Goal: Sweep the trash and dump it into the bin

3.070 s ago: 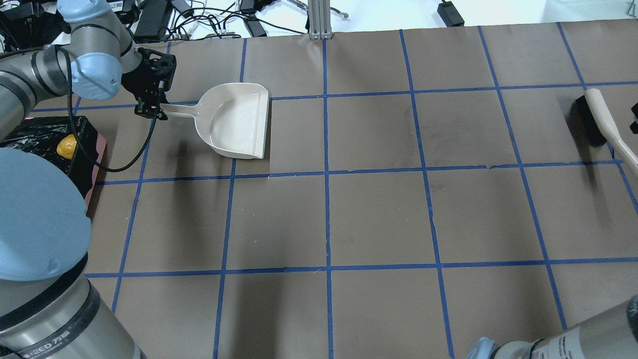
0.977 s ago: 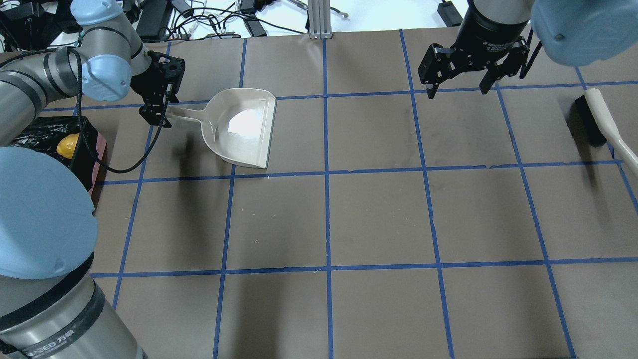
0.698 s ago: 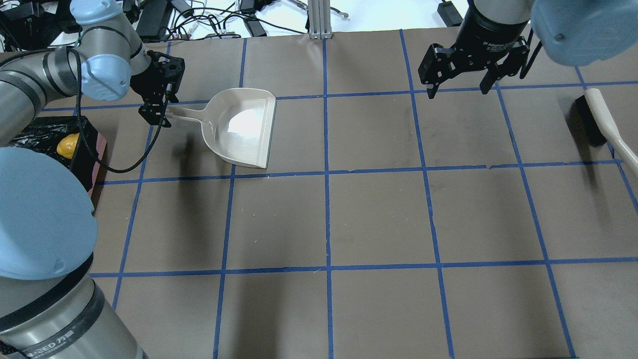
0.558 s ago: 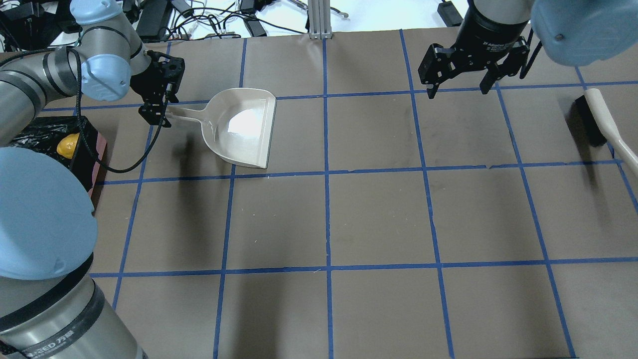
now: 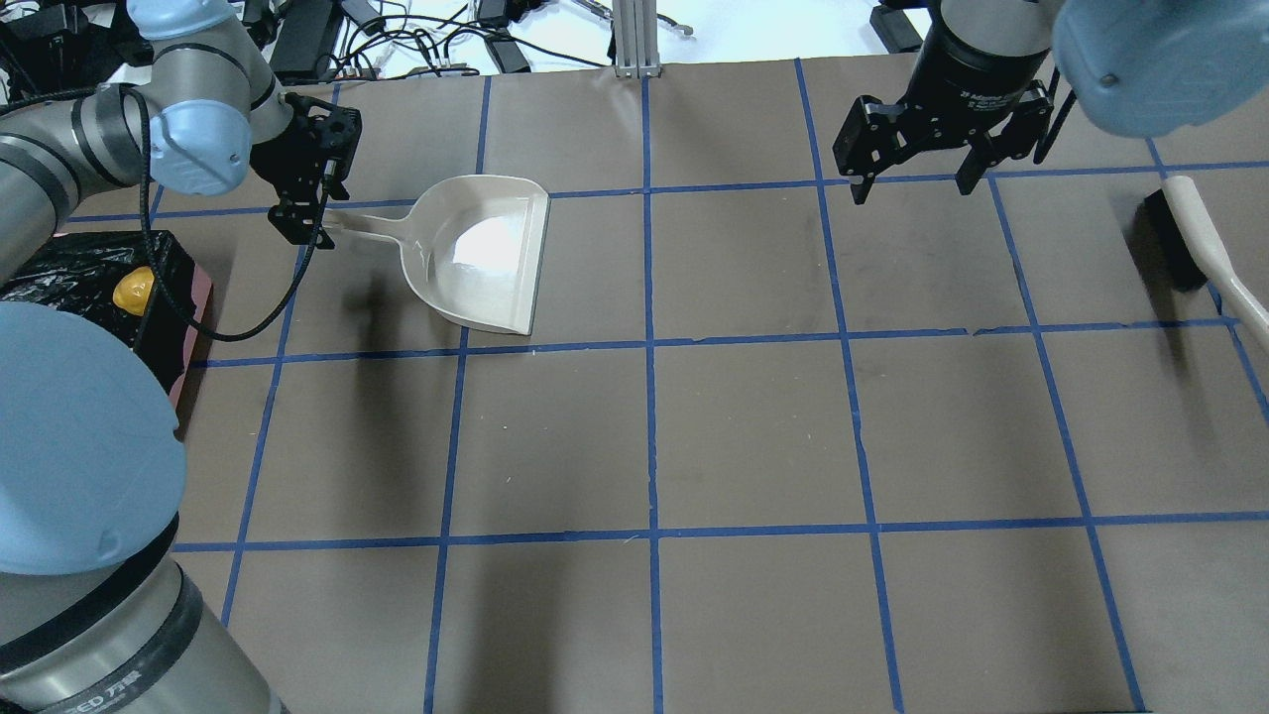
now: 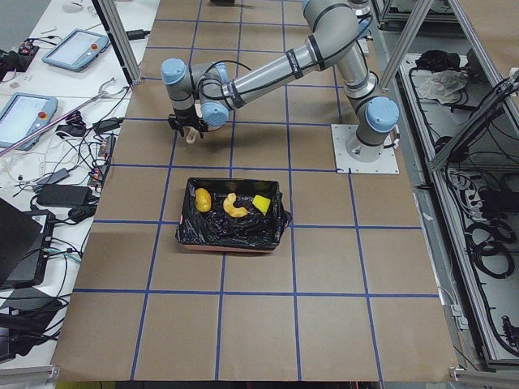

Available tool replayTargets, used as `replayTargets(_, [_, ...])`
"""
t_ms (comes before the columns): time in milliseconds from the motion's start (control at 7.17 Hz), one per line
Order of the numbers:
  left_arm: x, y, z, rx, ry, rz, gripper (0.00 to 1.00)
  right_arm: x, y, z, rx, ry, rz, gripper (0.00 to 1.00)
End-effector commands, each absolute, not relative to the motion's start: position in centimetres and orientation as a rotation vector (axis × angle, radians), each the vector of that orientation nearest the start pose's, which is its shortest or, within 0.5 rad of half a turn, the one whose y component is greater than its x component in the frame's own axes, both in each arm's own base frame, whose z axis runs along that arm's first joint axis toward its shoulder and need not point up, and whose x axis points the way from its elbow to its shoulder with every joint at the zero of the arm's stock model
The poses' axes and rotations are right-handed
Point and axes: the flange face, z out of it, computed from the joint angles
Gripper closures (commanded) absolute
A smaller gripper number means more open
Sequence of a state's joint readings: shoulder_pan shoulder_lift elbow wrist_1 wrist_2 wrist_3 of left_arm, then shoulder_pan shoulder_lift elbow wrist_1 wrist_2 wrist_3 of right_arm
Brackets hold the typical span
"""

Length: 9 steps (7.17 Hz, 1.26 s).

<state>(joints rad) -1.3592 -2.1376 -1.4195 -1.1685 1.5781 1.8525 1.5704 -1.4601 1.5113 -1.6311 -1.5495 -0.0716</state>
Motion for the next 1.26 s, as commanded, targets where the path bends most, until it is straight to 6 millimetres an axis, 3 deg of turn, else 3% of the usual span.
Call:
replayTargets(0, [1.0, -68.0, 30.4, -2.227, -2.182, -0.035, 0.19, 13.5, -53.9, 46.6, -0.113, 3.121, -0.018, 0.0])
replayTargets(698, [-2.4, -58.1, 44.0, -1.49, -2.67, -0.132, 0.15, 13.3, -54.0, 46.5, -0.127, 3.121, -0.013, 0.0])
replayTargets(837, [-3.8, -56.6, 45.9, -1.292, -2.793, -0.121, 0.15, 13.3, -54.0, 46.5, -0.127, 3.121, -0.013, 0.0])
replayTargets(977, [-5.0, -55.3, 47.1, -0.989, -2.932, -0.1, 0.15, 13.3, -54.0, 46.5, -0.127, 3.119, -0.013, 0.0])
replayTargets(1116, [-7.5, -54.4, 47.5, -0.713, -3.016, -0.088, 0.15, 13.3, -54.0, 46.5, -0.127, 3.119, -0.016, 0.0])
